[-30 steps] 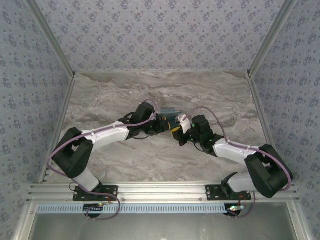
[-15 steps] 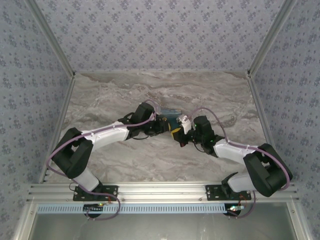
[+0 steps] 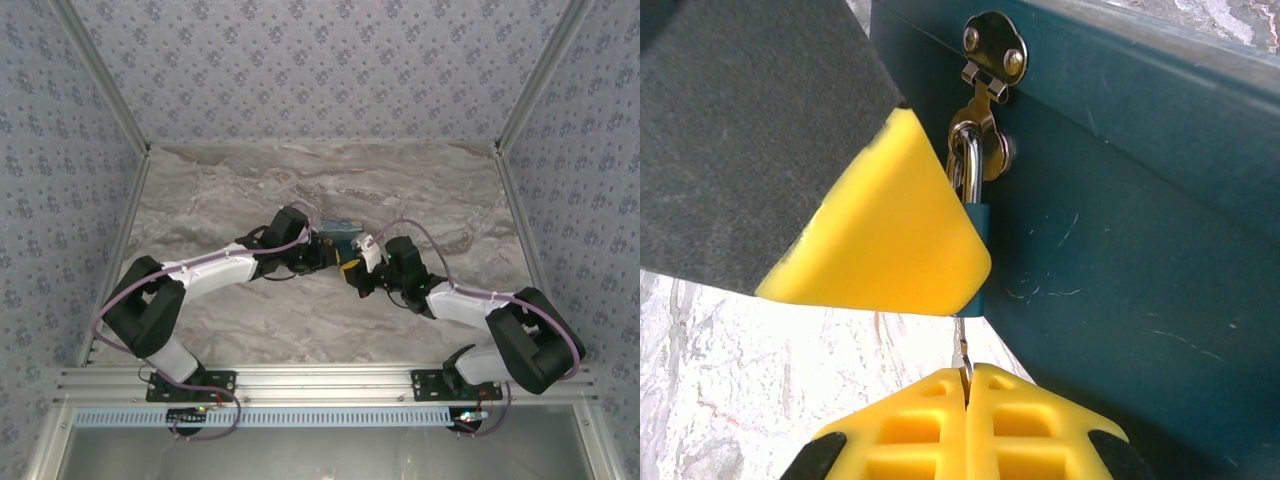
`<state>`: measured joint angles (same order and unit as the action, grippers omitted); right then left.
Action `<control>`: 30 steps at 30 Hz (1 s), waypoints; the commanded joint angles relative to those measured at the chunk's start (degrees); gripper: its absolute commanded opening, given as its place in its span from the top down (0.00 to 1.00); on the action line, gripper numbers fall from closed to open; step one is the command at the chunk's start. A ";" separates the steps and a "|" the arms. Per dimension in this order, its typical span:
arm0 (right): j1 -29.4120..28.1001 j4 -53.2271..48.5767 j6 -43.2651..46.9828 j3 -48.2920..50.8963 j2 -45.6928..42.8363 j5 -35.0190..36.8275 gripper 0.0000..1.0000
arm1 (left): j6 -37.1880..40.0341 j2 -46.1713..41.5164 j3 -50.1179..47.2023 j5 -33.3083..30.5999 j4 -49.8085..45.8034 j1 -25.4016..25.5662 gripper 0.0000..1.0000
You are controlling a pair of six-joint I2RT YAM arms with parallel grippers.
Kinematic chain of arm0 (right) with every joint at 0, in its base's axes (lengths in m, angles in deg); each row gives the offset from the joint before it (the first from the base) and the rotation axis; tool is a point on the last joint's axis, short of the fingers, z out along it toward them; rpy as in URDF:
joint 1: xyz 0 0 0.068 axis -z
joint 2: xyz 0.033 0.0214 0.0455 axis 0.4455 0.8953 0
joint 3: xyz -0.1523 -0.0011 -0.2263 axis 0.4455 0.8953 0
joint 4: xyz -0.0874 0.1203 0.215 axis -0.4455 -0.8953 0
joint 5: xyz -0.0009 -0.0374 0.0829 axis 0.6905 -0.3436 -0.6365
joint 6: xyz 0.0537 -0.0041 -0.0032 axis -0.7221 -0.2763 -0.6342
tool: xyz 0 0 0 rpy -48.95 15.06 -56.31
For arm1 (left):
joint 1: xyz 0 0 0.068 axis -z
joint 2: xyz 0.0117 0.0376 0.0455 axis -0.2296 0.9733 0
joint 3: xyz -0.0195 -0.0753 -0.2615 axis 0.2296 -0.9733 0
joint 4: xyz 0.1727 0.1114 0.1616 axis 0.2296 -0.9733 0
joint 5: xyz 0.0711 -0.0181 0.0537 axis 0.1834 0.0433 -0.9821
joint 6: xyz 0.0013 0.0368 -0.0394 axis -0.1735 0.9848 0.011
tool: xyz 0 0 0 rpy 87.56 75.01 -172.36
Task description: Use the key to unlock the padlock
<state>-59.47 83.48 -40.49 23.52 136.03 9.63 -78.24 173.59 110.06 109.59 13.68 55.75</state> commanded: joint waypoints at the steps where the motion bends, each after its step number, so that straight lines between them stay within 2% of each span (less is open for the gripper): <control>1: 0.22 -1.54 -0.18 0.37 -0.64 2.55 1.00 | 2.54 -2.19 -0.18 -2.46 -2.60 -1.52 0.77; 8: -0.53 -4.52 2.06 -1.90 0.45 4.16 1.00 | 2.94 -2.34 -0.30 -2.89 -3.51 -1.47 0.77; 30: -0.62 -4.68 -0.65 4.60 -1.00 6.13 1.00 | 3.33 -2.98 -0.17 -5.18 -4.44 -1.53 0.77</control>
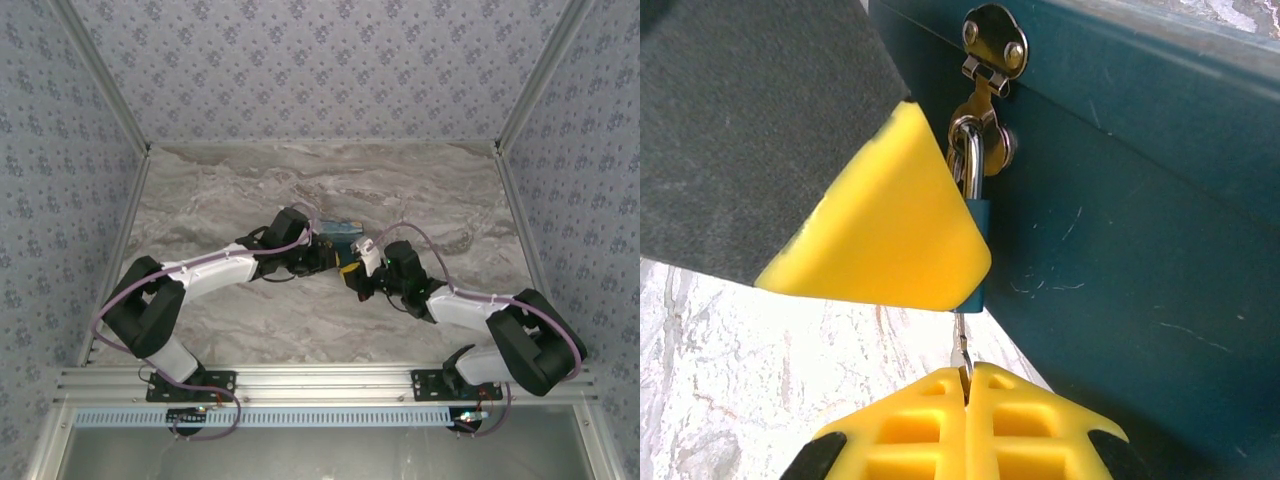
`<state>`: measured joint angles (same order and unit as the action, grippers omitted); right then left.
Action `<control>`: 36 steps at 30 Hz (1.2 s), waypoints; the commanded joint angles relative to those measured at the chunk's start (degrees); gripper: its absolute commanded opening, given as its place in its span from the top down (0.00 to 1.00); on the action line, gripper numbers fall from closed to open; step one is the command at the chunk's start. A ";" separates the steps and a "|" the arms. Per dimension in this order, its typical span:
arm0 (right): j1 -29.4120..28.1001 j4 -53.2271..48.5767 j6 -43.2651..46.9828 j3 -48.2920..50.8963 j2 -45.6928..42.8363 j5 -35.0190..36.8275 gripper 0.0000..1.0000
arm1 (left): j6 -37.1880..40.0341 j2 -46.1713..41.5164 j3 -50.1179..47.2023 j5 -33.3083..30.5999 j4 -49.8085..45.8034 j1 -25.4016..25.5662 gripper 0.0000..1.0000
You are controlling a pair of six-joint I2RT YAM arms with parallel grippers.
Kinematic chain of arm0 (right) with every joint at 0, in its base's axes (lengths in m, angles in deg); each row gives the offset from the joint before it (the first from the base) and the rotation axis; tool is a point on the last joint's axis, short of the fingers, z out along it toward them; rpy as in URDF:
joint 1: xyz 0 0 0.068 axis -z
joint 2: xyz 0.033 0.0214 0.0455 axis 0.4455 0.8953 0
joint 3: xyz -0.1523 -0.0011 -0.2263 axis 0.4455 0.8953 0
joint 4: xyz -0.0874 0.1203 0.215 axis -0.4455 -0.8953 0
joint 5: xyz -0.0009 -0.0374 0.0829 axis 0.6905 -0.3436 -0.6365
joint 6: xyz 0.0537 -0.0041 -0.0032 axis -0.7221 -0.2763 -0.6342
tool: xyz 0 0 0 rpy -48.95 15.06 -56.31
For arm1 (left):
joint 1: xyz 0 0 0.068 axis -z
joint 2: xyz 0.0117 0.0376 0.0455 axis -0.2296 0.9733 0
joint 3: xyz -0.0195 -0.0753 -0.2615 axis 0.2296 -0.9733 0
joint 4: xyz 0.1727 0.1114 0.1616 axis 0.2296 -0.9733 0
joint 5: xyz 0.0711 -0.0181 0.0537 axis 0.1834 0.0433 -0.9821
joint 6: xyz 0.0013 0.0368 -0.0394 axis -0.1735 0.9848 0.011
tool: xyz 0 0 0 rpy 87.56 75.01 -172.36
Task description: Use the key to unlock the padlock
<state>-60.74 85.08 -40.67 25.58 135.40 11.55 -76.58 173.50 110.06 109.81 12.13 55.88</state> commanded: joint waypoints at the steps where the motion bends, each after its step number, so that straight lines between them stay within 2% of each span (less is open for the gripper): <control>1: 0.60 -6.40 -0.58 2.82 -0.44 4.30 1.00 | 1.68 -2.82 -0.17 -5.40 -2.88 -1.70 0.77; 22: -0.51 -2.49 -1.18 0.44 0.12 2.84 1.00 | 0.31 -2.41 0.66 -3.74 -1.65 -0.50 0.77; 36: -1.71 -1.62 -0.49 -3.90 3.66 1.91 1.00 | -0.43 -1.75 1.38 -3.47 -1.29 1.06 0.77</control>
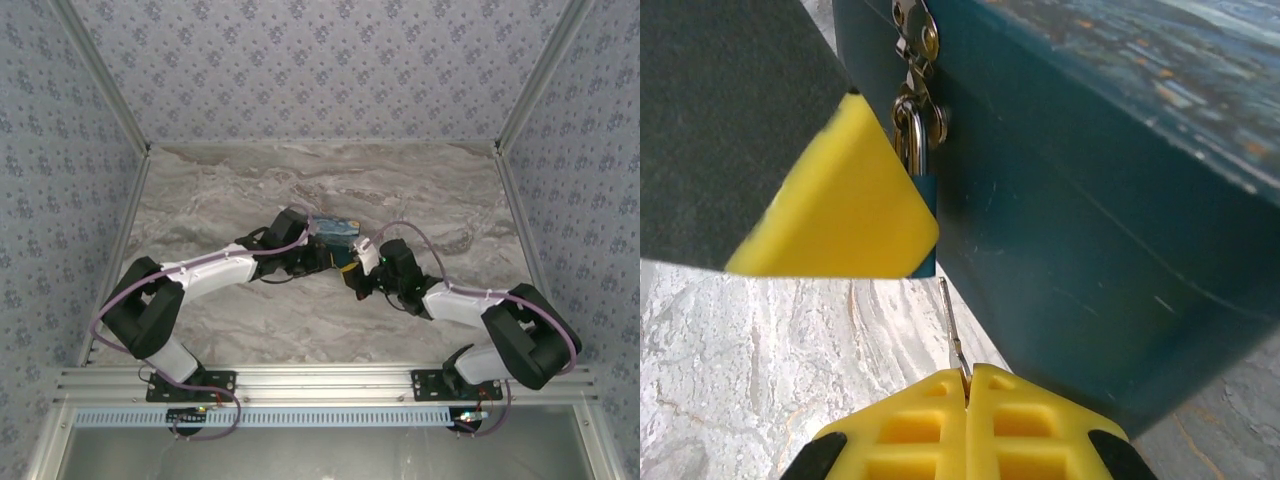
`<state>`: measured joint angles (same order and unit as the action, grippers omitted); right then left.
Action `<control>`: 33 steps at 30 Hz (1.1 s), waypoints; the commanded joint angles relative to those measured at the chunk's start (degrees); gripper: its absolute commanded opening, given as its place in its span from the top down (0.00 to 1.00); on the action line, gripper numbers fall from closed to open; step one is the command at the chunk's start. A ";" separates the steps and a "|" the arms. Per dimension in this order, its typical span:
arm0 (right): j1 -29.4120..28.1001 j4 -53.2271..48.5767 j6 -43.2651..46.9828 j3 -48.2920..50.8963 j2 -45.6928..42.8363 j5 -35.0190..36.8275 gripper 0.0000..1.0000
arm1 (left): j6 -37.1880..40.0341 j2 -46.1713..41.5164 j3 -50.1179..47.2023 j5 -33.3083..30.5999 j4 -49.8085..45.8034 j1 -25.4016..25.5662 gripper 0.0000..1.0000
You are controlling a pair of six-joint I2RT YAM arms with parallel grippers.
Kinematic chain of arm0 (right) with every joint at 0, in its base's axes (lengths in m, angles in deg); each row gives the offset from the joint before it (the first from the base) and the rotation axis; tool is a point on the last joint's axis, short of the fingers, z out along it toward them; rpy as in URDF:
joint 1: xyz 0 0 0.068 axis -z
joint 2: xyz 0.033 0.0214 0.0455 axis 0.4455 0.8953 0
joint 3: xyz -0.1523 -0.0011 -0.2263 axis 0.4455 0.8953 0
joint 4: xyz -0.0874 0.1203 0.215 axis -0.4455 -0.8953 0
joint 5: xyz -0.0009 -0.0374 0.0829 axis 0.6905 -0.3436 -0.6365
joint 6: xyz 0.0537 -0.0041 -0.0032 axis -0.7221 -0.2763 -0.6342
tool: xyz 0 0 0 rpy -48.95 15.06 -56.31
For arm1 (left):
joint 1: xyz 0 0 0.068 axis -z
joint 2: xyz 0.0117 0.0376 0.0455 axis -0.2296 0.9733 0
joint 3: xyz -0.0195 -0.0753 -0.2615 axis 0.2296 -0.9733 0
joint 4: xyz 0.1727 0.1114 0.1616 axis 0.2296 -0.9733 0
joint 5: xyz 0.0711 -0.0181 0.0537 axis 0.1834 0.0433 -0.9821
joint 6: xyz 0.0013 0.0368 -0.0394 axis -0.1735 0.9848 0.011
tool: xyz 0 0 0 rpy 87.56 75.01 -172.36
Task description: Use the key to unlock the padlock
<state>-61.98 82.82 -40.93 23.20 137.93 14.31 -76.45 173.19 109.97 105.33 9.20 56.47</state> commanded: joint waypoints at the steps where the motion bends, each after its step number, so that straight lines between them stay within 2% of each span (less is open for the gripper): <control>1: -0.50 0.74 -0.21 -1.58 1.46 -0.84 1.00 | -0.58 -1.33 1.50 1.01 1.64 0.55 0.77; 33: -1.64 3.89 -1.79 0.92 0.45 0.01 1.00 | -0.61 -0.82 1.28 0.82 2.07 0.54 0.77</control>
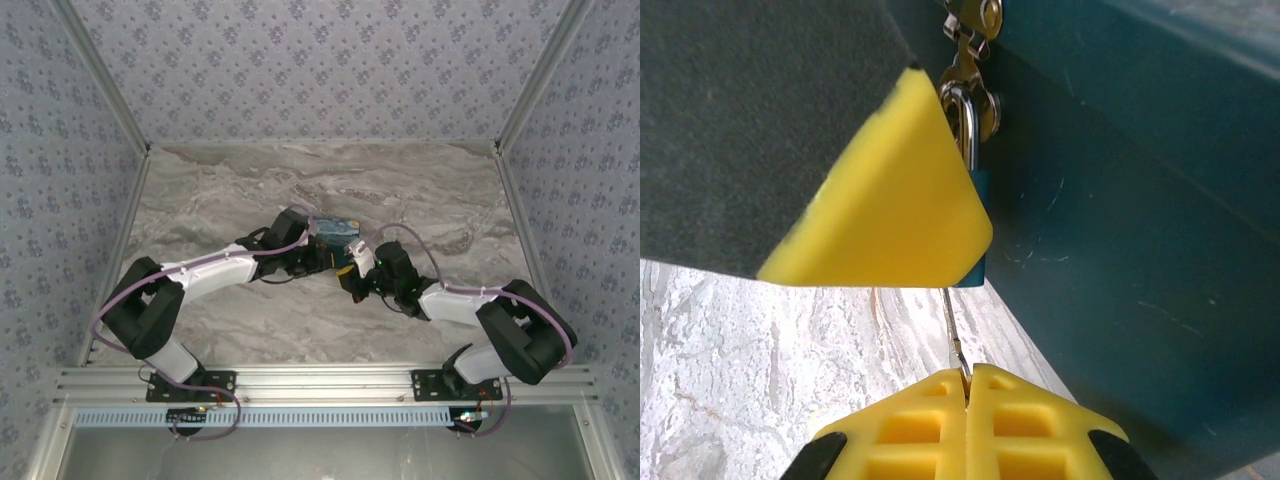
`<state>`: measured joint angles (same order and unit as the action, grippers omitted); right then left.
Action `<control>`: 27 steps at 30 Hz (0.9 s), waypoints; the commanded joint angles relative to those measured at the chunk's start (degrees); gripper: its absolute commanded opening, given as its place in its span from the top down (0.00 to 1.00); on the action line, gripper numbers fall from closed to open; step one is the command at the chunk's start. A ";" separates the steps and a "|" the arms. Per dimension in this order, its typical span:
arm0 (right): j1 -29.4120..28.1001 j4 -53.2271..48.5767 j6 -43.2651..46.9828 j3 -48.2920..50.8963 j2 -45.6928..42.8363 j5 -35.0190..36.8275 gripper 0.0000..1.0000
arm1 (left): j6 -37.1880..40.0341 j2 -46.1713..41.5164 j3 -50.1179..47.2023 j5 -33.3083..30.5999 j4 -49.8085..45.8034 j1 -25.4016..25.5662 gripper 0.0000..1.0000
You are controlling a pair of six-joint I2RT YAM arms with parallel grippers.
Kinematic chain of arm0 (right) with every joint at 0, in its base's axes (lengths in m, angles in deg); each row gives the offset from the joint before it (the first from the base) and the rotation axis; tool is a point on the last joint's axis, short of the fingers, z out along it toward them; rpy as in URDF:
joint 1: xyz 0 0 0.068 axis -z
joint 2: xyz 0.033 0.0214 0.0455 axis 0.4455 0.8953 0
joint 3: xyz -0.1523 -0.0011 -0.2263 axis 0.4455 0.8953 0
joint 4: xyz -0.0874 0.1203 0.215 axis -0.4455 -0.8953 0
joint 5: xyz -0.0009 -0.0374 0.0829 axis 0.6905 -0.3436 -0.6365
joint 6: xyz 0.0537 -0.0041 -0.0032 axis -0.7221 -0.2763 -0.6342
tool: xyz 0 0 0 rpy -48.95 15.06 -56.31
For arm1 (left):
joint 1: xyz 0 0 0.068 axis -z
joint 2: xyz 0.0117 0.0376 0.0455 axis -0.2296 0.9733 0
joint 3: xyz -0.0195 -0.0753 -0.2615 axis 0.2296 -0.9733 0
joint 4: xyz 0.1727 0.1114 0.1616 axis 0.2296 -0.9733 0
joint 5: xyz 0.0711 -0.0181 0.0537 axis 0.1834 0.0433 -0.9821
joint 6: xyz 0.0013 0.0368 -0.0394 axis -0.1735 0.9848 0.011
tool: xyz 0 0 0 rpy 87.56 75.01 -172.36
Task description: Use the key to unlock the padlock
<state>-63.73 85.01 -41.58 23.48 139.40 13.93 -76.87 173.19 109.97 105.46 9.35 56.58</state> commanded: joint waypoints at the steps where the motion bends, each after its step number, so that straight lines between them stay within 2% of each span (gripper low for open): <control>1: 0.23 1.87 -1.22 0.64 -1.10 0.41 1.00 | -0.19 -0.78 1.29 0.73 1.91 0.45 0.77; 12: 1.15 2.09 -2.53 1.07 -1.17 2.48 1.00 | -0.55 -0.93 0.98 0.70 2.31 0.46 0.77; 21: 0.72 5.56 -4.13 1.04 -0.86 0.58 1.00 | -1.51 -0.74 0.71 0.60 3.76 0.96 0.77; 27: 0.13 4.07 -3.30 0.73 -0.80 0.88 1.00 | -1.69 -0.54 0.50 0.50 3.93 1.07 0.77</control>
<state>-63.16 87.35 -44.58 24.22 139.26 14.94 -77.98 173.19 109.97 105.27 11.58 56.87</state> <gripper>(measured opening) 0.061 0.235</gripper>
